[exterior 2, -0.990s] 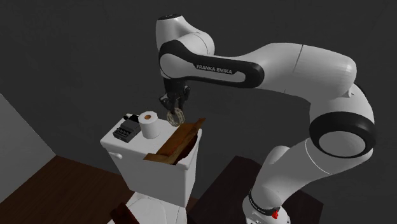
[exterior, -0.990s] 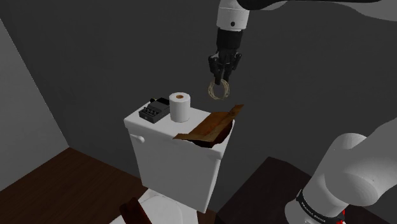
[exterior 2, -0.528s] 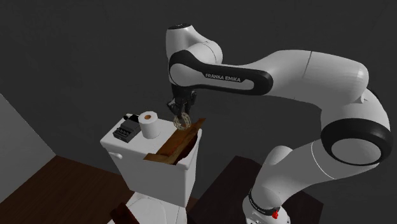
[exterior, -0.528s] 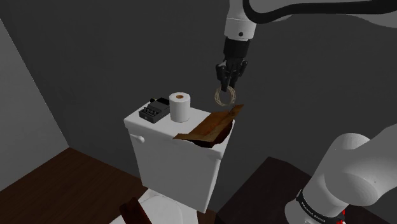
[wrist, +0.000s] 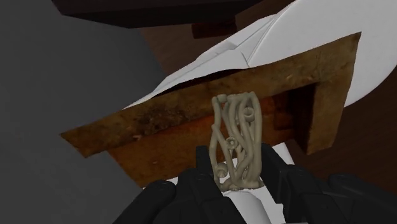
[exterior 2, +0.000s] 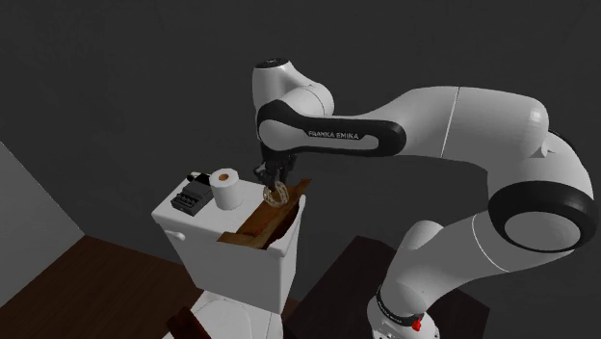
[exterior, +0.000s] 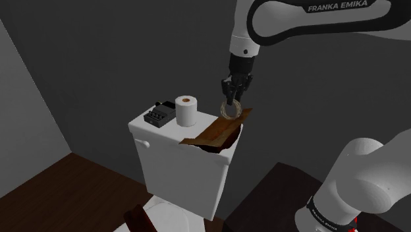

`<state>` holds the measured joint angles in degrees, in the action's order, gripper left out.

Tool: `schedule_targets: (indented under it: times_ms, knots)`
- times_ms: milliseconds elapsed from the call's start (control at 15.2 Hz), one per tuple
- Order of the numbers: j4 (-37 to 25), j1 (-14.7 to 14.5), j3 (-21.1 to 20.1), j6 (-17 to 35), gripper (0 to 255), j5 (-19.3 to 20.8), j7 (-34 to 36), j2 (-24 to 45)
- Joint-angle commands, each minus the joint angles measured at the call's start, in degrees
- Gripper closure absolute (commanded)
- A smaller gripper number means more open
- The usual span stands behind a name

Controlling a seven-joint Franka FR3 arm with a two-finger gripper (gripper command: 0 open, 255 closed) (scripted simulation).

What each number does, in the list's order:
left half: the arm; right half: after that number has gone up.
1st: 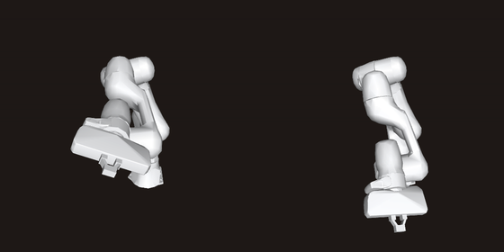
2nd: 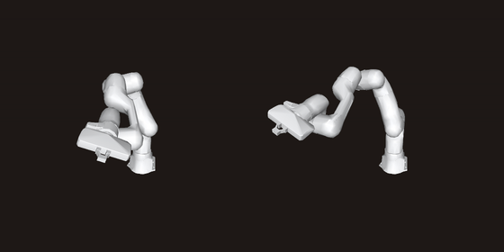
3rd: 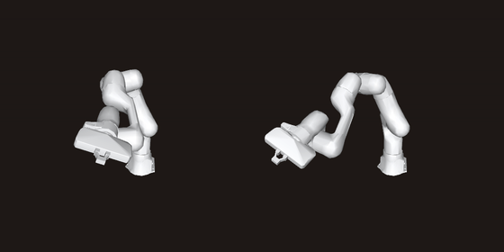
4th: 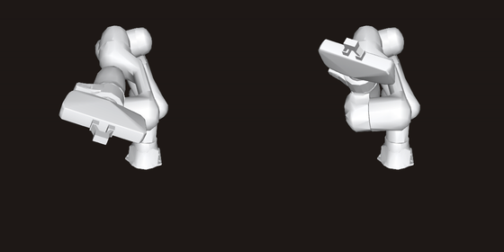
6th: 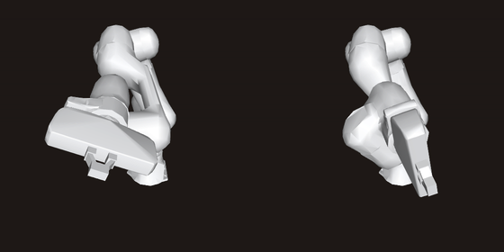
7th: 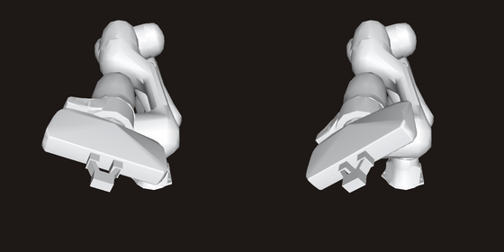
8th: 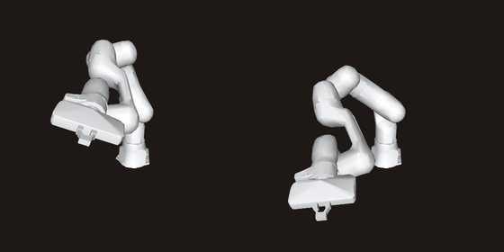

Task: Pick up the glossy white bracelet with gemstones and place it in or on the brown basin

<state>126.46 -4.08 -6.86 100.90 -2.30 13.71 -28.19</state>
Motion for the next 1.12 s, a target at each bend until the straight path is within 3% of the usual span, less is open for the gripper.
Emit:
schedule_targets:
  times_ms: [0,264,792,858,1056]
  knots:
    - [1.91,-0.01,0.05,1.55,255,-0.03,-0.13,-0.39]
    - [5.40,-0.07,-0.08,5.01,255,-0.13,-0.11,-0.42]
    - [5.40,-0.08,-0.07,5.01,255,-0.13,-0.11,-0.42]
    - [5.41,-0.08,-0.07,5.01,0,-0.13,-0.11,-0.43]
    - [5.41,-0.08,-0.07,4.99,0,-0.12,-0.12,-0.44]
